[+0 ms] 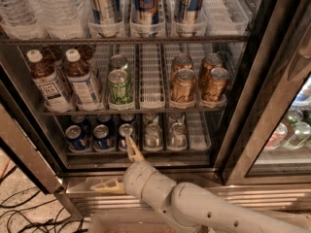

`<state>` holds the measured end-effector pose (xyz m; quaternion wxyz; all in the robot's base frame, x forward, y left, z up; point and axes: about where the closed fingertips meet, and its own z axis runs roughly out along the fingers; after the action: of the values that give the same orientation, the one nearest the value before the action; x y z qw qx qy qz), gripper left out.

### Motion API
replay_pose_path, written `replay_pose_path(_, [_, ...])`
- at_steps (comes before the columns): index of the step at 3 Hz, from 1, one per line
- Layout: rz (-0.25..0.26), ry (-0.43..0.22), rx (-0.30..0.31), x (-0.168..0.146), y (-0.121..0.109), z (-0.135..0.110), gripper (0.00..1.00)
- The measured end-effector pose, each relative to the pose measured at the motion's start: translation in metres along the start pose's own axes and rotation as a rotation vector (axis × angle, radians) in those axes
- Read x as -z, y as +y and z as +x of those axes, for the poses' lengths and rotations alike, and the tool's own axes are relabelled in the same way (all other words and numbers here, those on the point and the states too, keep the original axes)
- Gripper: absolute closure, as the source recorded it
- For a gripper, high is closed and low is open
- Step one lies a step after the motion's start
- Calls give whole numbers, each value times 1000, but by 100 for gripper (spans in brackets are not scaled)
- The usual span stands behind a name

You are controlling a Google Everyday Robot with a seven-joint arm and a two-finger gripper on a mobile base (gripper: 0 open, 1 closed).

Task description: Pick pepsi can from bottom shelf of fridge

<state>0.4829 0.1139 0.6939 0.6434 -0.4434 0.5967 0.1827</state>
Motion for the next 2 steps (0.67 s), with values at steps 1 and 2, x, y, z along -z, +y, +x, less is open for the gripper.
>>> replay_pose_path(1, [42,-6,-148,-24,-6,26,0])
replay_pose_path(2, [40,-9,-165,-26,-4,30,0])
